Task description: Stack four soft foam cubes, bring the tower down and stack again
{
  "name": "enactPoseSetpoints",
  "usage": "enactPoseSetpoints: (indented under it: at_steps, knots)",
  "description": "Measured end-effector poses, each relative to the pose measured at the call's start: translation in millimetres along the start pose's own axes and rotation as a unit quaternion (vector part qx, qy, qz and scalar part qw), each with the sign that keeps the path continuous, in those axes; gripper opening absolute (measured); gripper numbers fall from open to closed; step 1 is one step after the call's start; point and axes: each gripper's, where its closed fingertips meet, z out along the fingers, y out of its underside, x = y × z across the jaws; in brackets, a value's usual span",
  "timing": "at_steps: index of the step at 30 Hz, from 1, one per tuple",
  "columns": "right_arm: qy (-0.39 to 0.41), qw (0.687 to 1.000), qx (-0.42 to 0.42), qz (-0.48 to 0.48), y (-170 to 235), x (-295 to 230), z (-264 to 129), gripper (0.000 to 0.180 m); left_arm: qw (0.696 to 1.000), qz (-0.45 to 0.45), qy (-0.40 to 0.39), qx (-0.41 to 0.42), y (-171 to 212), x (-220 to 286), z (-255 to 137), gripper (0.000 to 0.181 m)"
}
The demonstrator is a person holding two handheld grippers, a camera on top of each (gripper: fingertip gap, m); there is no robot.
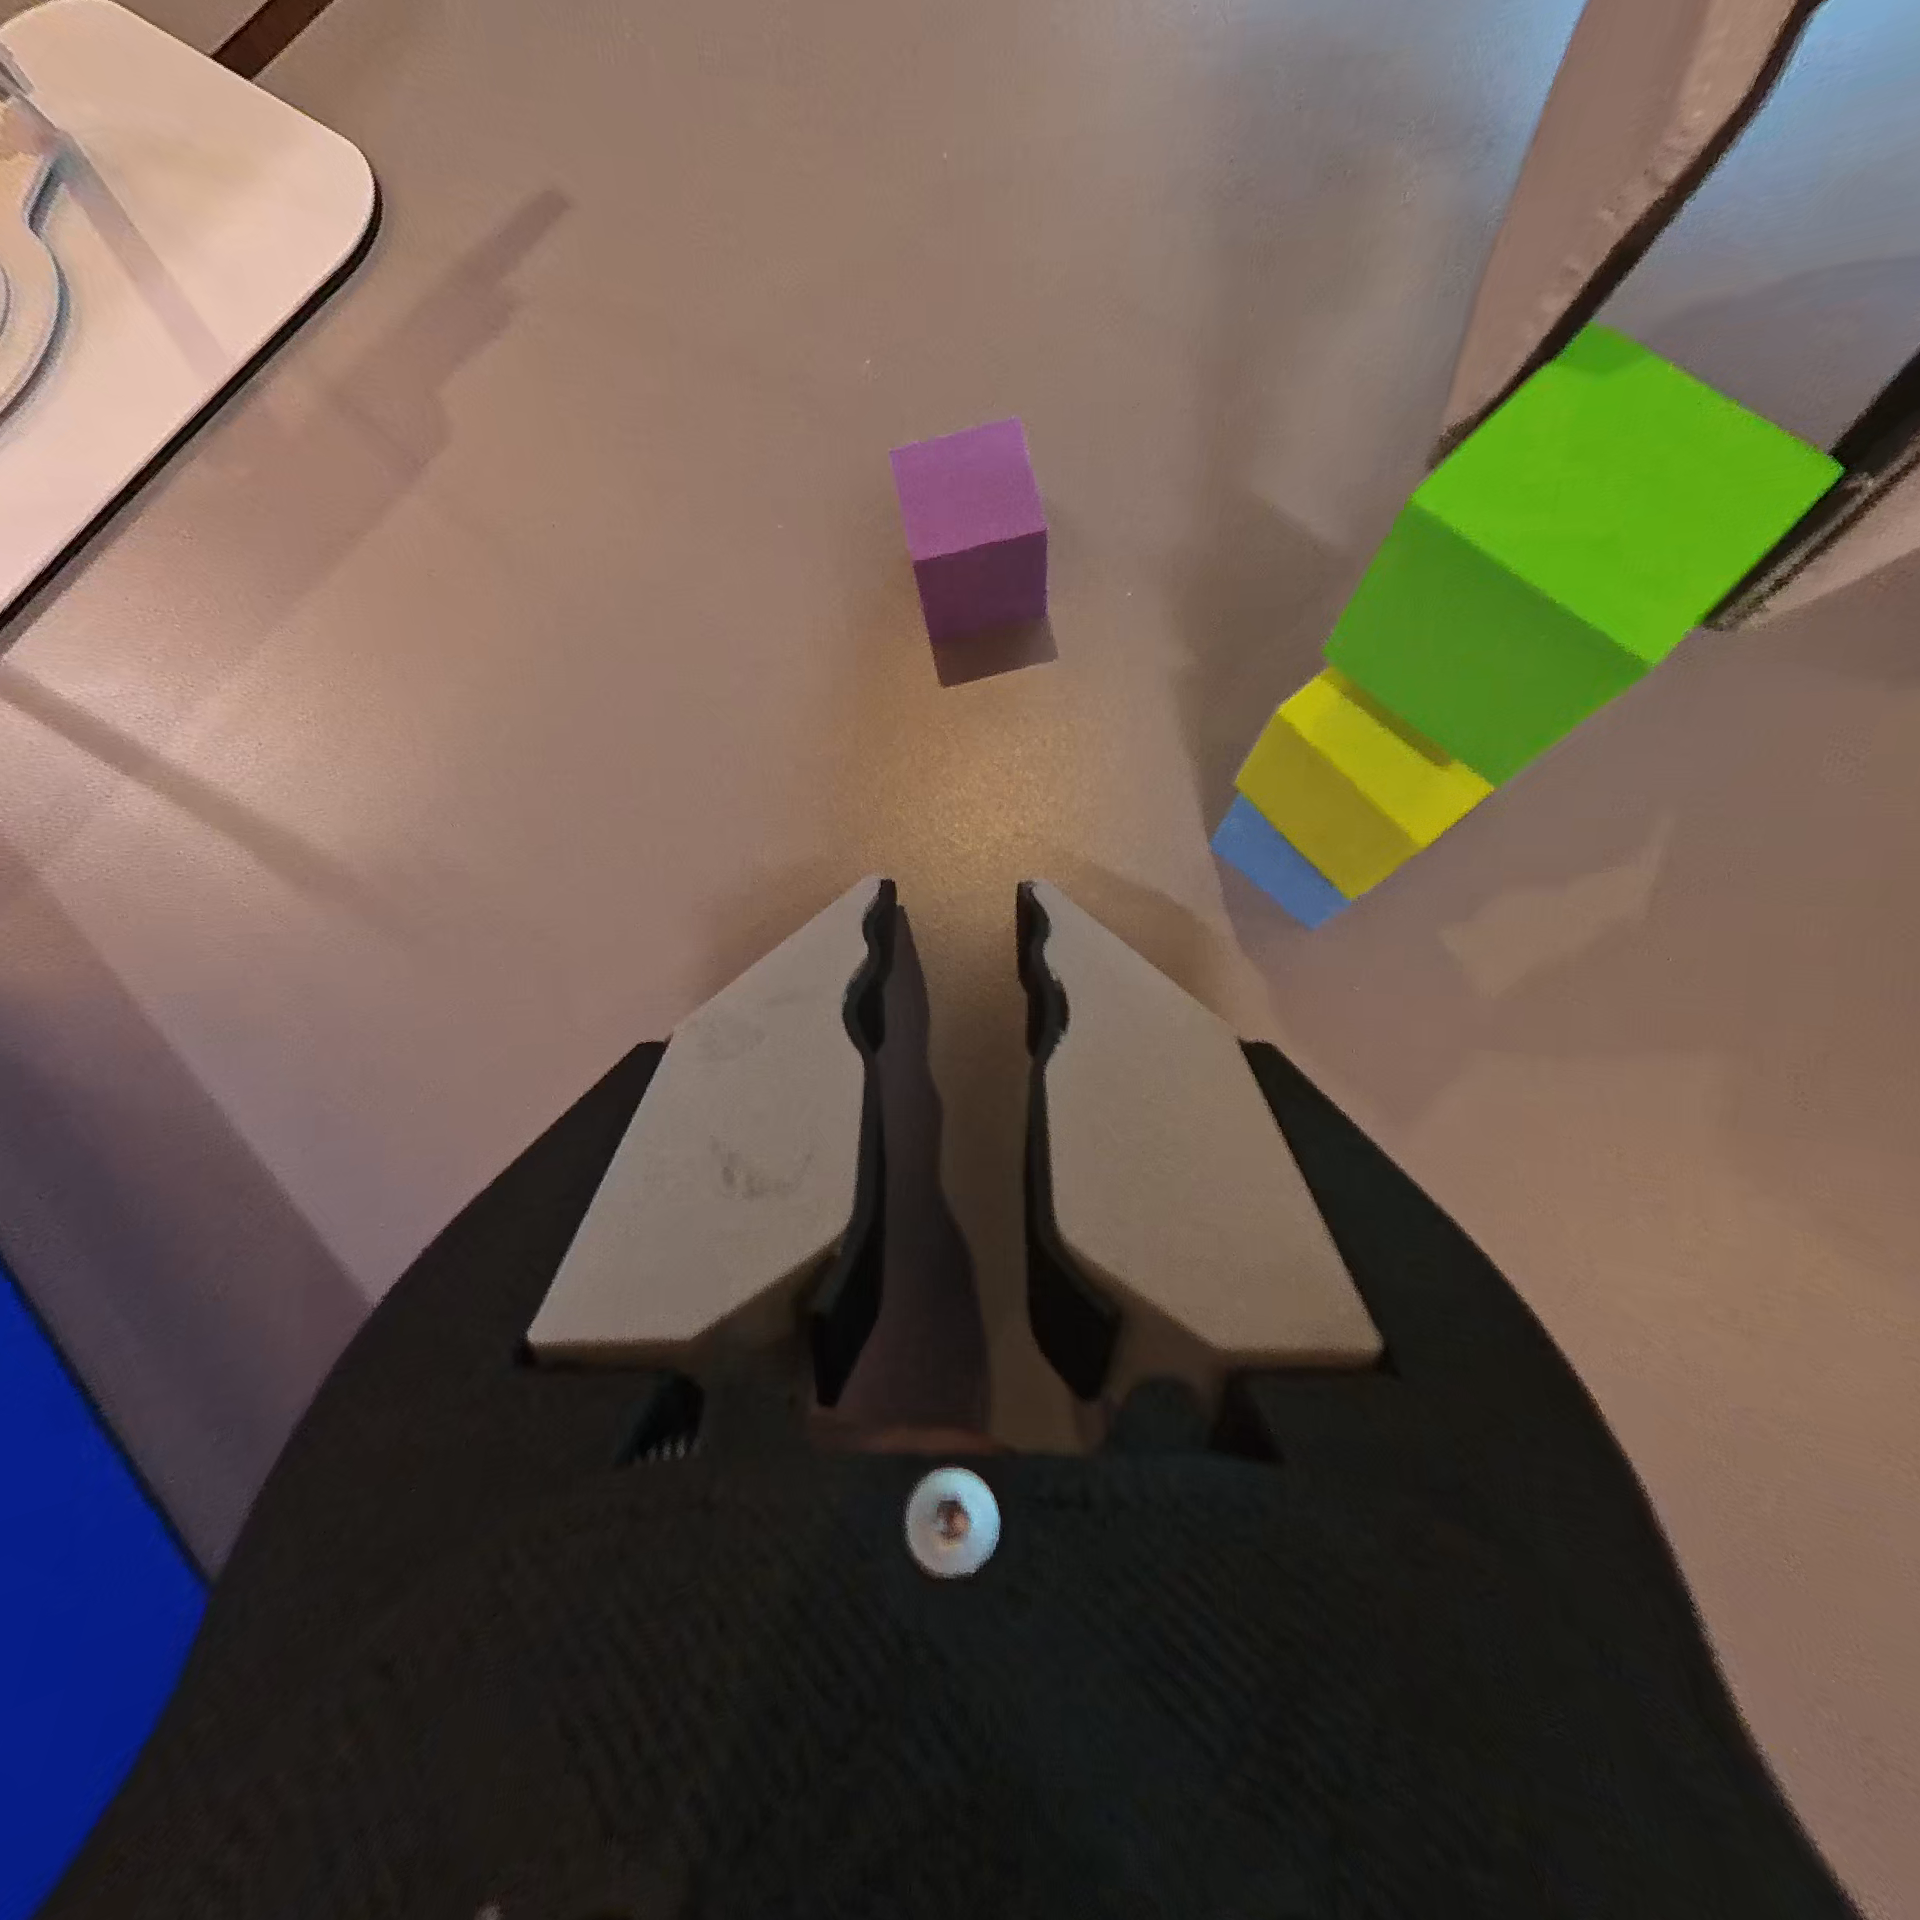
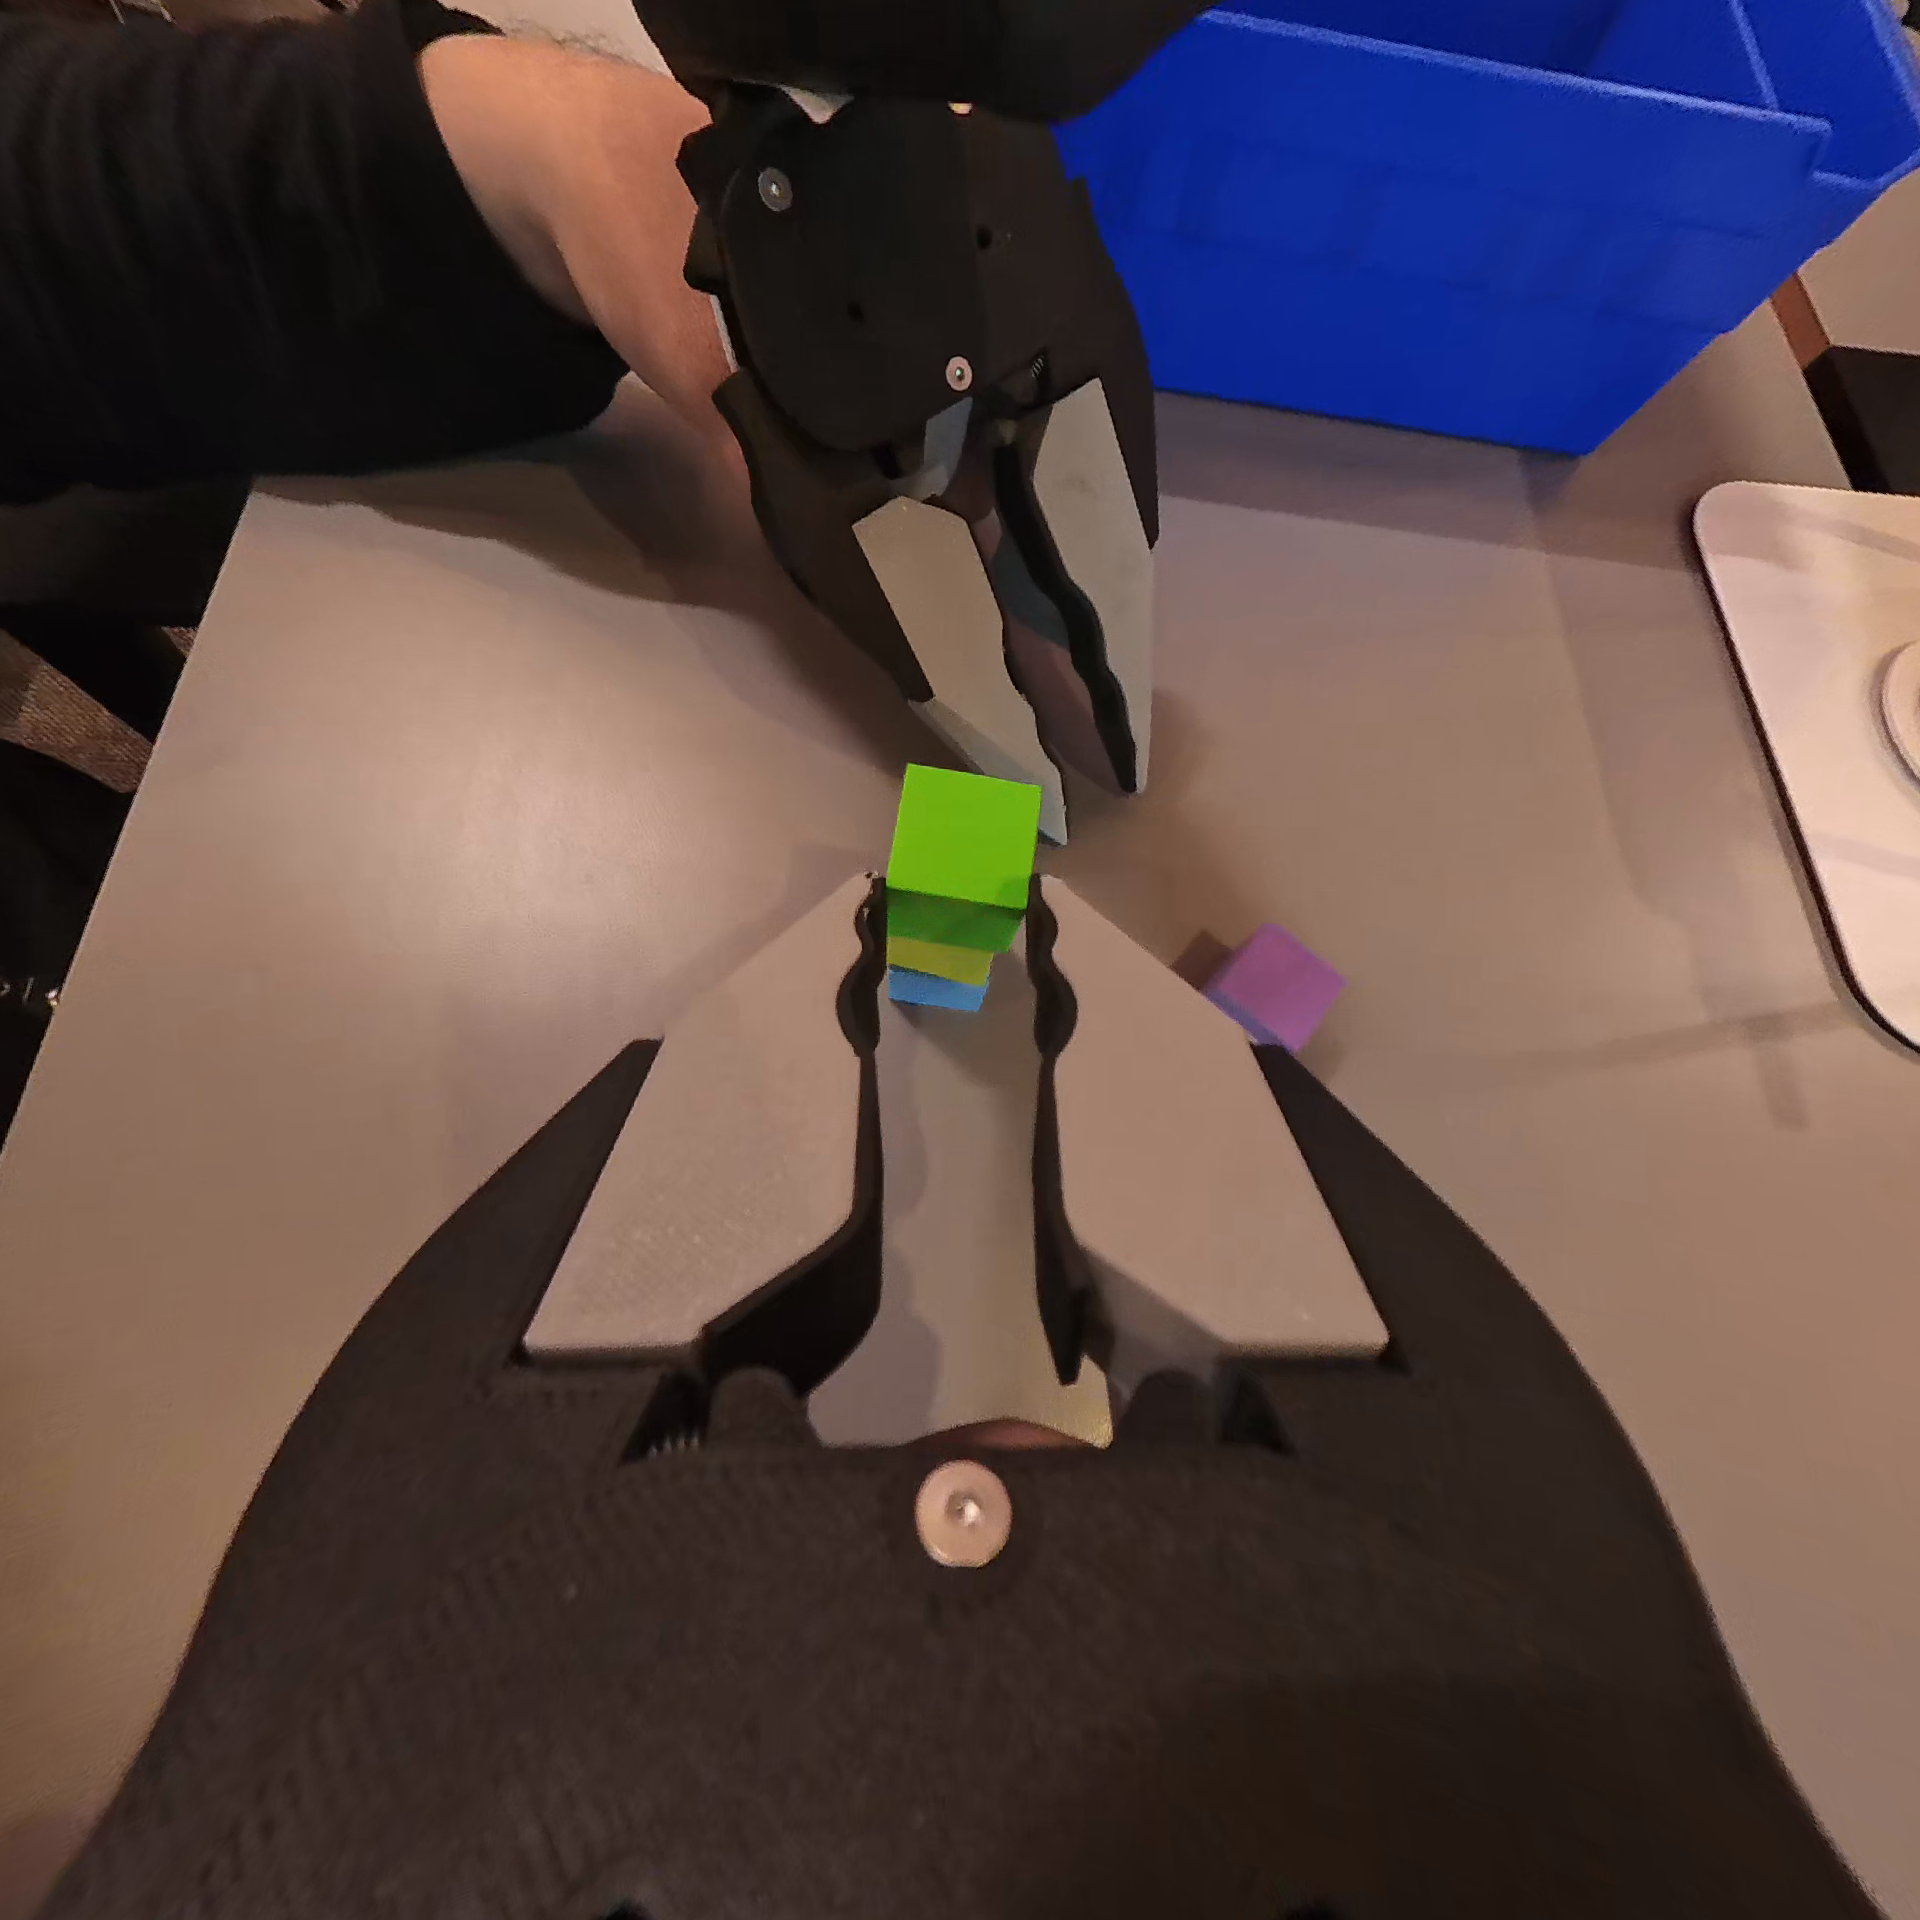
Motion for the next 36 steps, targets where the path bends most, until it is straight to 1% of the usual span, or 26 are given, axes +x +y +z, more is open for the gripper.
enactPoseSetpoints:
  at_steps: [28,30,31,36]
  knots:
    - [0.000,1.000,-0.004,0.003,5,-2,8,0.025,1.000,0.007,-0.005,0.001,-1,1,0,0.018]
    - [-0.002,1.000,0.000,0.008,4,-2,8,0.035,1.000,0.007,-0.005,0.001,-1,2,0,0.018]
    - [-0.002,1.000,0.004,0.011,3,-2,7,0.038,1.000,0.007,-0.005,0.001,-1,1,1,0.018]
    - [0.014,0.997,0.064,0.040,-8,11,-8,0.041,1.000,0.007,-0.007,0.001,-1,1,0,0.018]
